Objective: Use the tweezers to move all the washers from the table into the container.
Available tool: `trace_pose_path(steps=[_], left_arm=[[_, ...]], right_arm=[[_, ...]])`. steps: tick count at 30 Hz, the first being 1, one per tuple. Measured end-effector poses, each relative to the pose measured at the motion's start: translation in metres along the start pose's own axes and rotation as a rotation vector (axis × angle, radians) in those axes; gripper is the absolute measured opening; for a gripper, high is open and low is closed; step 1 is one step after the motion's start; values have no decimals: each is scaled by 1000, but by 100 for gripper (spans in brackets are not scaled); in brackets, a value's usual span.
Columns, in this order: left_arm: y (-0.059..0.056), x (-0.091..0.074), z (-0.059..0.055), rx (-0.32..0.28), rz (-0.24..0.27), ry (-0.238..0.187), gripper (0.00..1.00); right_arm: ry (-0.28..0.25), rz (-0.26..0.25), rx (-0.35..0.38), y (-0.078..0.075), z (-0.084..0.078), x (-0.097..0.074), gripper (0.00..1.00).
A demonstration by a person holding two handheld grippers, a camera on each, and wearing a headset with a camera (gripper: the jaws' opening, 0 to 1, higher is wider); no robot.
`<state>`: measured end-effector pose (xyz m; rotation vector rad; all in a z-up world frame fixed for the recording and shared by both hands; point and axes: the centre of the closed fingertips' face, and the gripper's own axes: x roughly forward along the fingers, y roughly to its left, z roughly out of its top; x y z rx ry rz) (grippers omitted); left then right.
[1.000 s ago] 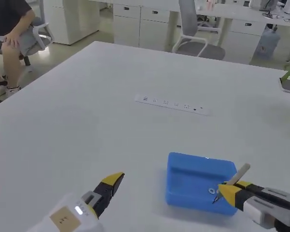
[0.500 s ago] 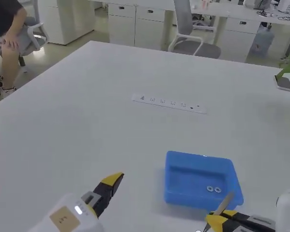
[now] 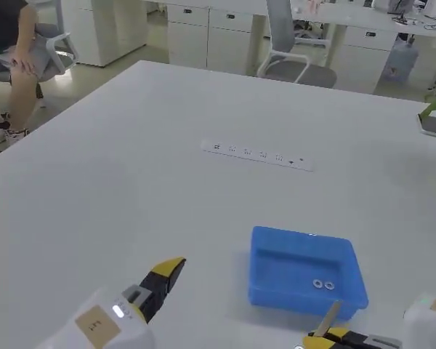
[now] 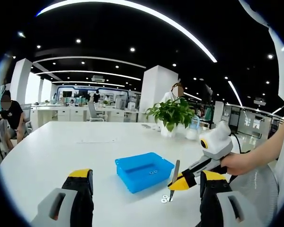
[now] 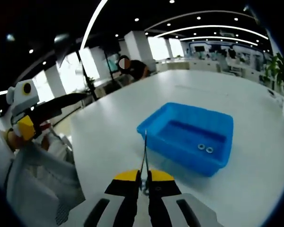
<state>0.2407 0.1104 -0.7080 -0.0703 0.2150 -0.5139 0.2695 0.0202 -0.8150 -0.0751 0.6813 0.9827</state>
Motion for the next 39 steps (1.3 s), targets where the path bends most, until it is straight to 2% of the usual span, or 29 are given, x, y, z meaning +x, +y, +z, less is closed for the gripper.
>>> trace_pose_path(steps=[3,6,12,14,21,25,29,32,35,39], left_arm=[[0,0,0,3,1,2,96],[0,0,-1,3,3,4,96],[0,0,-1,4,5,6,96],[0,0,-1,5,4,7,96],[-1,1,-1,6,0,11,96],[-2,1,-1,6,-1,12,96],[-2,1,-2,10,-6,14,96],[-2,2,-2,12,-7,16,96],[-1,1,-2,9,-3,13,96],[0,1,-2,7,0,12,96]], right_arm=[[10,3,-77,4,-1,-1,4],[11,-9,-103,5,-2,-2,4],[-15,-20,-28,-5,-3,-3,4],[-25,-10,2,-4,-3,-2,4],[-20,6,-42,5,-4,-1,4],[0,28,-142,16,-8,-2,4],[55,33,-308,27,-12,0,4],[86,35,-397,34,-14,1,4],[92,38,-407,38,-16,0,4],[110,16,-467,37,-19,-5,4]])
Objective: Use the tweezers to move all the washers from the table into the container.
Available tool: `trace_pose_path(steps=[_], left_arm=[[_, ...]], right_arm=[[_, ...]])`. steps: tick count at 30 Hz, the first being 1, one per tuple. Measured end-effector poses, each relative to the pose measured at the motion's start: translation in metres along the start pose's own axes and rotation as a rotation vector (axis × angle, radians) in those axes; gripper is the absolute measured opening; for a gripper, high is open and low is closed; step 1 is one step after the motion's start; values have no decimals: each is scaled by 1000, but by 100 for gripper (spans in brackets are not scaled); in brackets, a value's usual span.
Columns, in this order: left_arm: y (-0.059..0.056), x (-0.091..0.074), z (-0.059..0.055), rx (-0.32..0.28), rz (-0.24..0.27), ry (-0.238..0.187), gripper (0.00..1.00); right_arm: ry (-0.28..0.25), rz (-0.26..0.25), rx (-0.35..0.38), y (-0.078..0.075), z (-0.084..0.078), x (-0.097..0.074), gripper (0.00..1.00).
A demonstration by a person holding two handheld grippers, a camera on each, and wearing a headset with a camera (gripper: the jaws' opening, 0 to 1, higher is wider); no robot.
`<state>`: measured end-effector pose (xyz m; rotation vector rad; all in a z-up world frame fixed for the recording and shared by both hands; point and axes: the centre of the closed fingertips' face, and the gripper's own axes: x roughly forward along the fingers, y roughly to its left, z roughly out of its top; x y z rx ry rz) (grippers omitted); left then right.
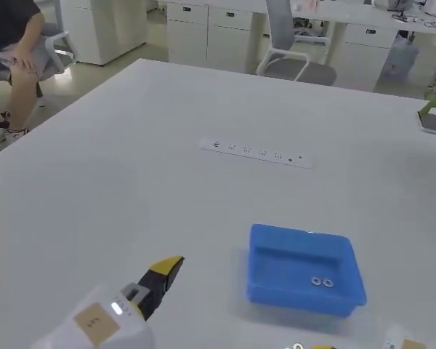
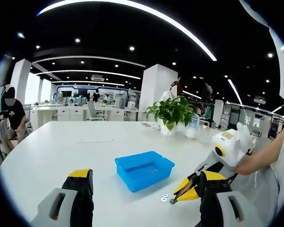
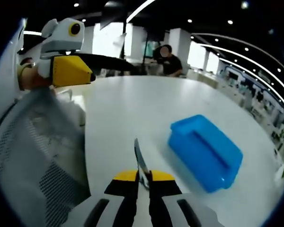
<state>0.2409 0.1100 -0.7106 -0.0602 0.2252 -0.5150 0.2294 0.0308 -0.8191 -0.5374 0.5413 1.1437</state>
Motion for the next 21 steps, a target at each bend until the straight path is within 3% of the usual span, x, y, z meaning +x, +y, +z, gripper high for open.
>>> trace_pose_path(steps=[3,7,8,11,14,21], left_arm=[[-2,0,0,3,-7,2,96],[-2,0,-1,6,-10,3,96],[-2,0,-1,6,-9,4,96],[-1,0,0,3,-5,0,95],[0,0,0,-2,-2,-3,95],[-2,0,1,1,-9,-5,95]], right_arm=[[-1,-2,8,-1,-1,-1,4],[-55,4,170,-4,3,-1,4],[-62,17,247,-4,2,-2,3],[-145,11,363,-10,11,-6,3],[-188,10,445,-16,14,-13,3],[-205,-32,455,-35,22,-30,3]])
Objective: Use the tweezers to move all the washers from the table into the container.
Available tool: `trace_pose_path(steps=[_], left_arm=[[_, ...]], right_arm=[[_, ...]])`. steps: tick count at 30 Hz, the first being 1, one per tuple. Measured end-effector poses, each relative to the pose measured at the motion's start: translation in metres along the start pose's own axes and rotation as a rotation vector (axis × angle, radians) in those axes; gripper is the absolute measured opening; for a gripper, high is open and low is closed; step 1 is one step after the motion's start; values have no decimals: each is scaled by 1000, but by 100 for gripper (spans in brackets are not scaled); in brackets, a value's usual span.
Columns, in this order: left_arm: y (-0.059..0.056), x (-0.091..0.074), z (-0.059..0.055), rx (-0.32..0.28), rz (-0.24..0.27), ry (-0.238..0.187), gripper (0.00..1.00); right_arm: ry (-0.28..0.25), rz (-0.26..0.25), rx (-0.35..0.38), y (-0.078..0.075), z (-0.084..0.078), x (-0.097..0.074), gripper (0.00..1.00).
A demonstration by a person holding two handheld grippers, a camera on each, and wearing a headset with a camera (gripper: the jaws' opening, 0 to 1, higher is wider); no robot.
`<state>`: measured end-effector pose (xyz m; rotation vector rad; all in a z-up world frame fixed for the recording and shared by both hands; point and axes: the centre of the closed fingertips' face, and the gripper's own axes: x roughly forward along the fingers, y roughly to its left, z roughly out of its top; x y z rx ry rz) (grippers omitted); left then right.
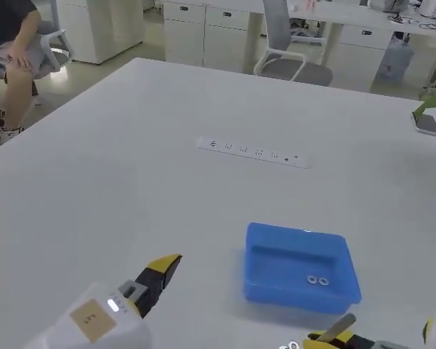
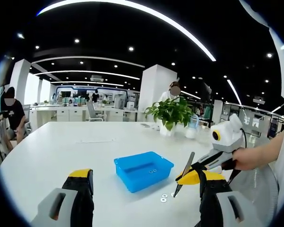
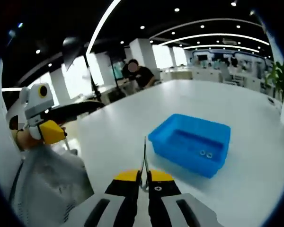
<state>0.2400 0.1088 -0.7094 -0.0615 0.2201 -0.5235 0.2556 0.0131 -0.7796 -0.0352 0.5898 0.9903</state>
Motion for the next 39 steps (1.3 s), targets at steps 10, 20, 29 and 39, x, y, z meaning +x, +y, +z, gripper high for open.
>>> trace_pose_path(steps=[10,20,29,39], left_arm=[[2,-1,1,-5,10,-9,95],[2,-1,1,-7,10,-9,95],[1,0,1,-5,7,-5,95],[3,-1,2,-7,15,-8,94]], right_arm=[[-49,-33,4,-13,36,-9,3],[-123,-63,3,-18,77,-17,3],[-130,-100,11,-38,87,-13,3],[-111,-114,31,-46,84,-4,3]])
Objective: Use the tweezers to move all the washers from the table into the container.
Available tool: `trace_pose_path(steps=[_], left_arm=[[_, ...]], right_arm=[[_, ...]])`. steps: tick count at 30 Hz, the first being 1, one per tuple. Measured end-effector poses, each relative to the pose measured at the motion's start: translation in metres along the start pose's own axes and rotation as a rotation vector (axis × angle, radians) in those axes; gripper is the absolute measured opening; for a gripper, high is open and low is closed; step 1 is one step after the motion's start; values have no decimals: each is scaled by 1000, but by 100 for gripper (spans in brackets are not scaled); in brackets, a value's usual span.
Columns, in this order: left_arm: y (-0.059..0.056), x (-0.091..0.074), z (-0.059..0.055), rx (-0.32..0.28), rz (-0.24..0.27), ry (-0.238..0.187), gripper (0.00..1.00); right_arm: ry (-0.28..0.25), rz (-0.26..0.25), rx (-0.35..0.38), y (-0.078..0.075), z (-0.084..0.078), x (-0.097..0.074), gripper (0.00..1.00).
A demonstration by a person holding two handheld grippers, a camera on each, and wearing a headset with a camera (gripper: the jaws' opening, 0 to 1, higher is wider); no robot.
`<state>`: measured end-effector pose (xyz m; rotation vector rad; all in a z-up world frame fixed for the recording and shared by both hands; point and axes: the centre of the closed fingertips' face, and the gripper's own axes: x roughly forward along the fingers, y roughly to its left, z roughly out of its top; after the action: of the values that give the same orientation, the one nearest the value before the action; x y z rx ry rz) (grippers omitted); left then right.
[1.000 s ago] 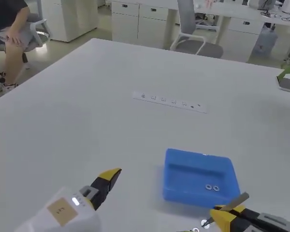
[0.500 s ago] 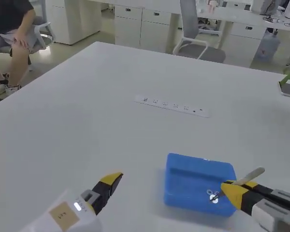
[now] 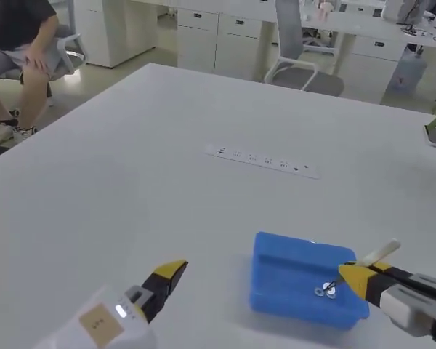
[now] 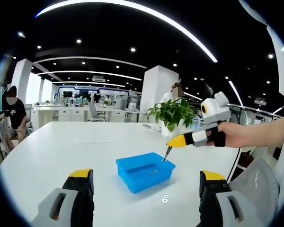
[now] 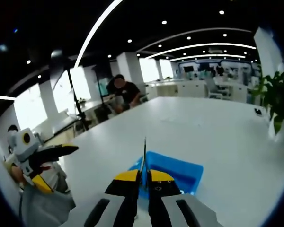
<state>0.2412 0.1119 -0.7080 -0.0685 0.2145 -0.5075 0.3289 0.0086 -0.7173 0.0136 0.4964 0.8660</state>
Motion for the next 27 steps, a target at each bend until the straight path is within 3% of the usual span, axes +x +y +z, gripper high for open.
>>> trace_pose_path(steps=[19,27], left_arm=[[3,1,-2,-11,12,12,94],[1,1,-3,-4,7,21,94]], right_arm=[[18,14,0,-13,0,27,3],[68,27,-49,-19,-6,44,3]])
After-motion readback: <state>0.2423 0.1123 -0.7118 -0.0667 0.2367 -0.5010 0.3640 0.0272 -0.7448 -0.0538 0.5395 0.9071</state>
